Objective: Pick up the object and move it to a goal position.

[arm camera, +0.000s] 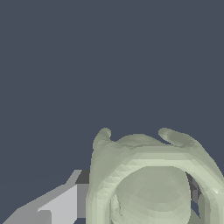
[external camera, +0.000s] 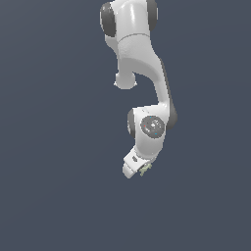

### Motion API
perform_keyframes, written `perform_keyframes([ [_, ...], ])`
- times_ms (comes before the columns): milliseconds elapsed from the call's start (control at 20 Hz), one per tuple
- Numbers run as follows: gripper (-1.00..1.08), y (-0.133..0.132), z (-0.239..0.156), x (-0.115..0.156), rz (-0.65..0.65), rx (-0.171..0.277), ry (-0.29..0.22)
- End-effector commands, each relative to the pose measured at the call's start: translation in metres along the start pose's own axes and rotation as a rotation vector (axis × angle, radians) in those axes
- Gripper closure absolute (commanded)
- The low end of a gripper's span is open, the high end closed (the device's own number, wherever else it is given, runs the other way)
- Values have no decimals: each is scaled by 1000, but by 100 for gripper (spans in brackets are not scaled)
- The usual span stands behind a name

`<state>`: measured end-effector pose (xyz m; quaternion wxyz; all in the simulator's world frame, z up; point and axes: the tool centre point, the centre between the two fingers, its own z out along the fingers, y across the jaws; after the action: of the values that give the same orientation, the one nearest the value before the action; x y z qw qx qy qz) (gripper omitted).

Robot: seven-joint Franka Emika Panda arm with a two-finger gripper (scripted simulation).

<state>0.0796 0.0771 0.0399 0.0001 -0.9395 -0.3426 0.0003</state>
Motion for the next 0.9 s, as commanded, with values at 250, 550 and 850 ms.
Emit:
perform_keyframes([
  [250,108,4,-12,-10,0,0,0],
  [550,108,12,-39,-33,0,-1,0],
  [850,108,26,-84,-70,0,-1,0],
])
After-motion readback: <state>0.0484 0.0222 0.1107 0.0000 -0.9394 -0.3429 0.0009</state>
